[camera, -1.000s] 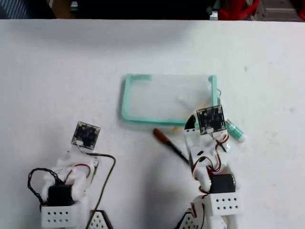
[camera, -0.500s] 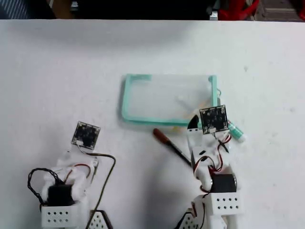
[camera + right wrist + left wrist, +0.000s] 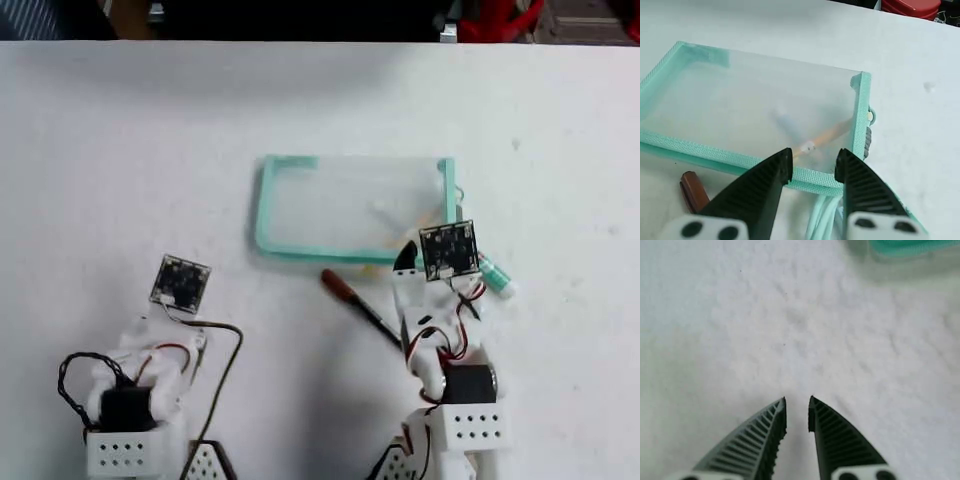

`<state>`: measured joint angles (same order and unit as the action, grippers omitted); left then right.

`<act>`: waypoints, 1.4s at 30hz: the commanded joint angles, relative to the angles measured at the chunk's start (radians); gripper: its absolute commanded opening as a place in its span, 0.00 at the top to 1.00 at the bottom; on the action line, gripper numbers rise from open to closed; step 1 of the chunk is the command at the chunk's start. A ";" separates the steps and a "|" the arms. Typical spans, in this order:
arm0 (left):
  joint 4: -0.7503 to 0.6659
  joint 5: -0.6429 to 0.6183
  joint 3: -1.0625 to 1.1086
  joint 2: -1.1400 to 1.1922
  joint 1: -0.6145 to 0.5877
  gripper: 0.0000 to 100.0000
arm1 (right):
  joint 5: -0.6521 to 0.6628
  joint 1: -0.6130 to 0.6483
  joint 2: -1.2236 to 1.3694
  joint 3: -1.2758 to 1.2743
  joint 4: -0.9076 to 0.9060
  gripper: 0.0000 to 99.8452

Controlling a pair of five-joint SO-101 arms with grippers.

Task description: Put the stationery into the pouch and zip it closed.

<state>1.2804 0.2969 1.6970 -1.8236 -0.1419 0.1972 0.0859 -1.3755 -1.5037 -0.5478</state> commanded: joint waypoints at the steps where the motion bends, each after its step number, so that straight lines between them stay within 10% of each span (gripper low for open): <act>1: 0.006 0.006 -0.005 -0.001 0.008 0.91 | -0.006 -0.002 -0.007 0.011 0.024 0.85; 29: 0.000 0.009 -0.017 -0.001 0.133 0.91 | -0.008 0.021 -0.007 -0.101 0.188 0.85; 42: -0.051 0.086 -0.517 -0.001 0.008 0.91 | -0.006 0.018 -0.007 -0.150 0.297 0.85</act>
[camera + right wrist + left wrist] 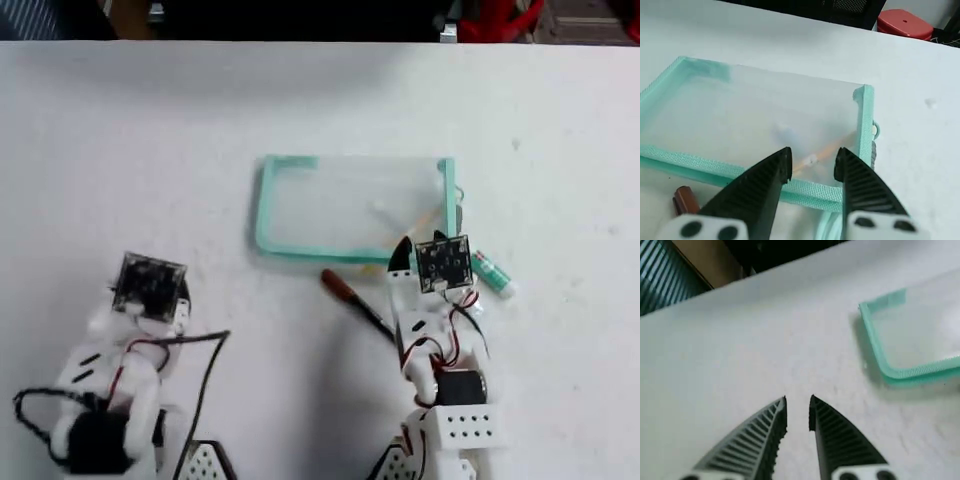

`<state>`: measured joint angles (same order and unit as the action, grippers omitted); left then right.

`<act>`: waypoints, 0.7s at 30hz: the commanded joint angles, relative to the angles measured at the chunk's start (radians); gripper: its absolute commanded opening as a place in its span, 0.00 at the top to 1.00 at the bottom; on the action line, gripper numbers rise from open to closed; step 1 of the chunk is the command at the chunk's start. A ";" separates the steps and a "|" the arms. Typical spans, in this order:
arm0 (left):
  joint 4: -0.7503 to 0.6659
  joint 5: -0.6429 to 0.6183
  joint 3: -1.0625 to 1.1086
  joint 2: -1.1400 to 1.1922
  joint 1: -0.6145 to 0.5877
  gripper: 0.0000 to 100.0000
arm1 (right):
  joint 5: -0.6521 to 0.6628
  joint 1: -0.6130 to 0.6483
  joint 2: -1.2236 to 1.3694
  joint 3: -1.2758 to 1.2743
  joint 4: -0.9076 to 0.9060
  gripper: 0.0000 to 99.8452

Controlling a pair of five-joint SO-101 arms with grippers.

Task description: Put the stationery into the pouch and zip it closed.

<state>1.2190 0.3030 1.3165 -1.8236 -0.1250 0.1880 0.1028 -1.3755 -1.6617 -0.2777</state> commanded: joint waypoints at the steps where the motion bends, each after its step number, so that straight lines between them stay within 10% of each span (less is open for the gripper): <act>1: 0.005 0.123 -0.144 -0.001 -0.007 0.91 | 0.003 0.001 -0.007 0.008 0.028 0.85; 5: -0.032 0.256 -0.144 -0.001 0.002 0.91 | 0.003 0.001 -0.007 0.008 0.028 0.85; 15: -0.176 0.087 -0.347 0.012 0.048 0.91 | 0.003 0.001 -0.007 0.008 0.027 0.85; 21: -0.170 0.193 -0.411 0.409 0.079 0.91 | 0.003 0.004 -0.007 0.005 0.028 0.85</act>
<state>1.0702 0.4703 0.9989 -1.7131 -0.0499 0.1880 0.1028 -1.3755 -1.6632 -0.2685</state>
